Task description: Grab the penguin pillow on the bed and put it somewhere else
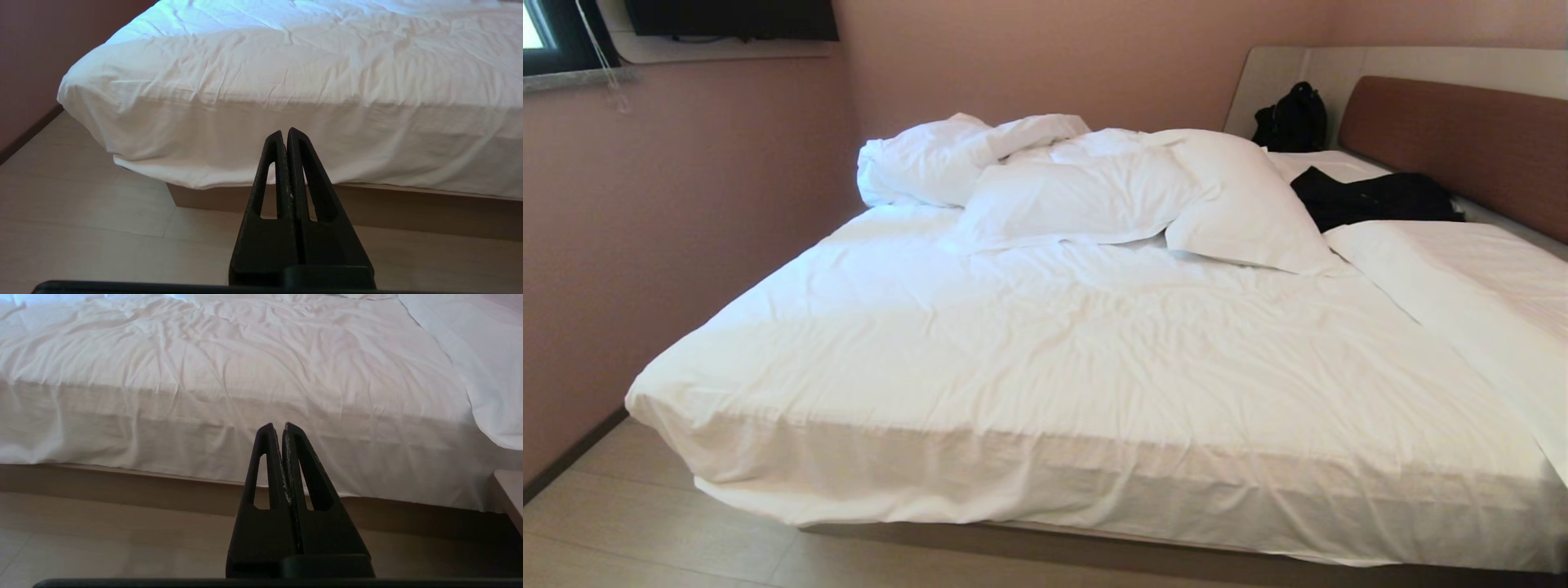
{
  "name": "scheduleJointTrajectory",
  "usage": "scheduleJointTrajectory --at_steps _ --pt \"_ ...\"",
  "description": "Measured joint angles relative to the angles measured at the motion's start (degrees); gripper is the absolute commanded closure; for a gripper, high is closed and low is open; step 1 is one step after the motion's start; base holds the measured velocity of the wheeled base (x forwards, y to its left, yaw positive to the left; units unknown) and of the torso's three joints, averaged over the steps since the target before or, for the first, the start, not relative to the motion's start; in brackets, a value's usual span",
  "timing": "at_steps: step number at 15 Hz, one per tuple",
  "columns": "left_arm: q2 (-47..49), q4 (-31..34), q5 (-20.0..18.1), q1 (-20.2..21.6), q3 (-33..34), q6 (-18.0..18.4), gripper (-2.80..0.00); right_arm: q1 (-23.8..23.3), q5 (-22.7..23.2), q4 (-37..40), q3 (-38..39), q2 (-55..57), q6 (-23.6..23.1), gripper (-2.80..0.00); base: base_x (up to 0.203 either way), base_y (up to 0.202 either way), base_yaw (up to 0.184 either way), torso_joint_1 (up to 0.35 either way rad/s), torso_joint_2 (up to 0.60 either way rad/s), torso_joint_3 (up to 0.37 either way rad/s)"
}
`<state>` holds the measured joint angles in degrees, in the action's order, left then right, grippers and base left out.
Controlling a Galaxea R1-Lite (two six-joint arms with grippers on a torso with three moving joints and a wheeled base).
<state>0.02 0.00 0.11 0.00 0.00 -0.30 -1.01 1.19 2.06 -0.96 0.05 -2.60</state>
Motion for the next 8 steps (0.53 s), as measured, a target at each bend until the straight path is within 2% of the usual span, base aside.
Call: scheduleJointTrajectory --at_steps 8 --pt "0.0 -0.01 -0.01 -0.05 0.0 -0.03 0.0 -0.09 0.02 0.06 0.0 0.0 -0.01 0.0 0.194 0.0 0.0 0.004 0.0 0.003"
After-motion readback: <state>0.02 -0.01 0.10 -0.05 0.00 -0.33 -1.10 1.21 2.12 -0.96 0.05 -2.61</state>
